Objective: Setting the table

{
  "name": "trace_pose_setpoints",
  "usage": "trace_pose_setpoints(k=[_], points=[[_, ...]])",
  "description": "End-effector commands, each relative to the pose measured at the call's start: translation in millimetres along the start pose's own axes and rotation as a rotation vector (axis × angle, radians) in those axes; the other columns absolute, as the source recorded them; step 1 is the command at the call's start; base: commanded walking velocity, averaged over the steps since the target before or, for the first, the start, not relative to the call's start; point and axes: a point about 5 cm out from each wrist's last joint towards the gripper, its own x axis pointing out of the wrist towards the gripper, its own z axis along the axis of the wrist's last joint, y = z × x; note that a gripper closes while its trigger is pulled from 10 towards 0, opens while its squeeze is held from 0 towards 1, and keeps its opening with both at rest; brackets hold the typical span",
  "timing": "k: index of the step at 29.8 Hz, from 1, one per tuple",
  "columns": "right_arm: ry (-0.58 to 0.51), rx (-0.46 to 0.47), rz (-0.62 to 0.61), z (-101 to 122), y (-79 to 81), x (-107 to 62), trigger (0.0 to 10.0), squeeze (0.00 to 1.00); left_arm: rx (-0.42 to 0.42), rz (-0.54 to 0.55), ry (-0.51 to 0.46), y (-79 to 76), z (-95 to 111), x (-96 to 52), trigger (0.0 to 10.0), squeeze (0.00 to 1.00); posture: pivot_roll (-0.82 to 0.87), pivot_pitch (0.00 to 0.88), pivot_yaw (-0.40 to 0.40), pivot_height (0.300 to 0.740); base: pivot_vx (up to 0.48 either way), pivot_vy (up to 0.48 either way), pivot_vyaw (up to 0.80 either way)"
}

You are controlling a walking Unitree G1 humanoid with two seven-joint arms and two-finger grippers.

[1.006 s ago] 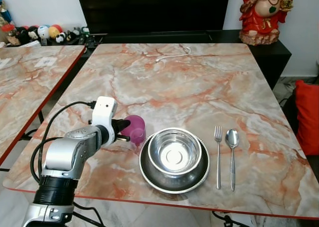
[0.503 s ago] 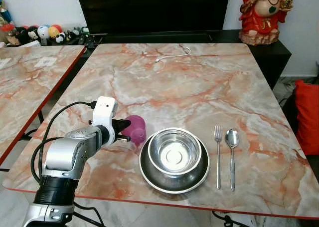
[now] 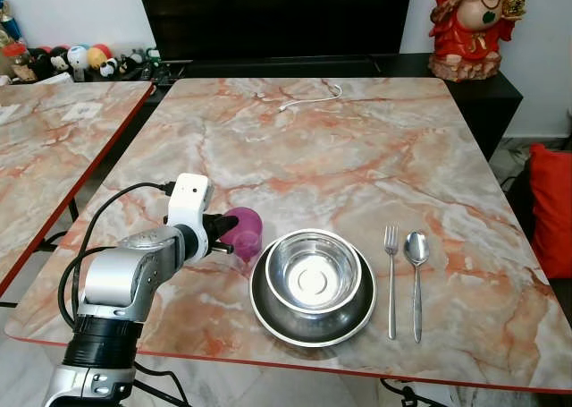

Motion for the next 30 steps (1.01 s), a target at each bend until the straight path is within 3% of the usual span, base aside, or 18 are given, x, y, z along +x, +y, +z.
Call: trace_pose_setpoints(k=[1,10,16,20,21,23,27,28,30], points=[[0.013,0.014,0.003,-2.5,2.4,-0.4,10.0,0.0,0.011,0.014,0.008,-0.3,-2.3,-0.8,10.0,0.0,-0.07,0.013,0.063,0.74,0.0,0.0,0.0],[0.014,0.012,0.003,-2.4,2.1,-0.4,10.0,0.0,0.067,0.002,-0.093,-8.1,13.4,-1.9,10.0,0.0,-0.07,0.012,0.063,0.74,0.0,0.0,0.0],[0.015,0.012,0.003,-2.5,2.3,-0.4,10.0,0.0,0.066,0.012,-0.094,-7.9,12.4,-1.1,10.0,0.0,-0.07,0.011,0.063,0.74,0.0,0.0,0.0],[0.016,0.011,0.004,-2.6,2.5,-0.4,10.0,0.0,0.047,0.035,-0.026,-3.1,0.0,0.5,10.0,0.0,-0.07,0.013,0.063,0.74,0.0,0.0,0.0],[0.016,0.01,0.004,-2.6,2.6,-0.4,10.0,0.0,0.036,0.038,-0.012,-2.1,-2.8,0.6,10.0,0.07,-0.07,0.013,0.063,0.74,0.0,0.0,0.0],[0.016,0.01,0.004,-2.7,2.5,-0.4,10.0,0.0,0.008,0.042,0.003,-1.4,-6.1,0.8,10.0,0.41,-0.07,0.013,0.063,0.74,0.0,0.0,0.0],[0.018,0.009,0.004,-2.8,2.3,-0.4,10.0,0.0,-0.023,0.05,0.007,-0.4,-7.9,1.6,10.0,0.28,-0.07,0.013,0.062,0.74,0.0,0.0,0.0],[0.018,0.009,0.005,-2.8,2.3,-0.4,10.0,0.0,-0.024,0.05,0.008,-0.3,-8.0,1.7,10.0,0.0,-0.07,0.012,0.062,0.74,0.0,0.0,0.0],[0.018,0.008,0.005,-2.8,2.2,-0.4,10.0,0.0,-0.029,0.051,0.01,0.1,-8.4,1.9,10.0,0.0,-0.07,0.013,0.062,0.74,0.0,0.0,0.0]])
